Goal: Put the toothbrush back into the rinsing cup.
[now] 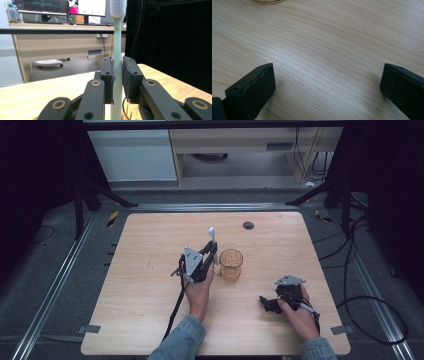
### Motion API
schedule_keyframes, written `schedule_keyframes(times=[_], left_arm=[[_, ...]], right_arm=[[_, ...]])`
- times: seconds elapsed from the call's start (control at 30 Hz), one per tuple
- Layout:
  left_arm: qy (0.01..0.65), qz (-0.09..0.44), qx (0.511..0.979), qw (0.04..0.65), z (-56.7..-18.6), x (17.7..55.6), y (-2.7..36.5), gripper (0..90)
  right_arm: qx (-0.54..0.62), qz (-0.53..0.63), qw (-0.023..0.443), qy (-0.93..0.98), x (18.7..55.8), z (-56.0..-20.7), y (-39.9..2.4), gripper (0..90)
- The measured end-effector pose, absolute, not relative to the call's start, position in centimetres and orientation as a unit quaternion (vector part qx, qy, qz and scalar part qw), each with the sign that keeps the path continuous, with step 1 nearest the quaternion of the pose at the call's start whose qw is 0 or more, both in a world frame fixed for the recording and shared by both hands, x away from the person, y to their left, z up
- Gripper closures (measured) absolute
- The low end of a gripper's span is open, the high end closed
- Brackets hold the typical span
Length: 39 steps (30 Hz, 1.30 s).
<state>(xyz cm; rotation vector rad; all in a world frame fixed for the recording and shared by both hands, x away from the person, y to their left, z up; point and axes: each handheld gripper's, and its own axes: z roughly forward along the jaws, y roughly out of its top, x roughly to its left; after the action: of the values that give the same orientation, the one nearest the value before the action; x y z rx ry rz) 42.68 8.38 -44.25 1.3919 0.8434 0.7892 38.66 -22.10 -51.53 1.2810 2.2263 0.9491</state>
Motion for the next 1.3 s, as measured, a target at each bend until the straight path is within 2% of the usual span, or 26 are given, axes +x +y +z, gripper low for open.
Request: schedule_keyframes(times=[1.3], left_arm=[[0.379, 0.335, 0.627, 0.592, -47.3, 42.7, 8.3, 78.7]], right_arm=[[0.459, 0.339, 0.2, 0.797, 38.7, -51.5, -22.1, 0.4]])
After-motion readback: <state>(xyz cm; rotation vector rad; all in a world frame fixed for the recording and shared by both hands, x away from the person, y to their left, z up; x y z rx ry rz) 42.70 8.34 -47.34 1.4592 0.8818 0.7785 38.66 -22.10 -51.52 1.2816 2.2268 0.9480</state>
